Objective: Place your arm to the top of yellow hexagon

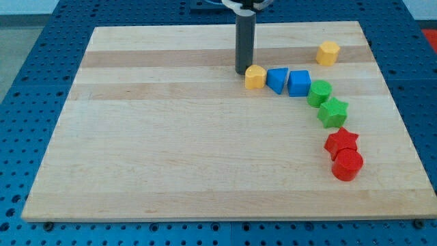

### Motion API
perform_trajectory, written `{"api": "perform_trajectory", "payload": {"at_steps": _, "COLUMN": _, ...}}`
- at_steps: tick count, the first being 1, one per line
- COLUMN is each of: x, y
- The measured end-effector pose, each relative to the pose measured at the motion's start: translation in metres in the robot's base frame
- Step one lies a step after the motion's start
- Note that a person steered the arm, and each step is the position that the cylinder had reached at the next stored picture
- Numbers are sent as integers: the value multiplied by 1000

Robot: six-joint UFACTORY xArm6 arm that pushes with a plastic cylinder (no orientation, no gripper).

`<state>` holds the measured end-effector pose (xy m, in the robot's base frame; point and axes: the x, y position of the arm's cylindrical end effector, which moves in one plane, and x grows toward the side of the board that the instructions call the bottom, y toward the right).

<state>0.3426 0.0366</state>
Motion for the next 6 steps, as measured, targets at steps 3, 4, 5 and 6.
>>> {"api": "perform_trajectory", "payload": {"at_steps": 3, "x": -29, "y": 14}}
{"api": "perform_trajectory", "payload": {"at_steps": 4, "x": -66, "y": 50}}
{"api": "perform_trajectory", "payload": {"at_steps": 5, "x": -98, "y": 108}}
{"api": "perform_trajectory", "payload": {"at_steps": 6, "x": -104, "y": 152}}
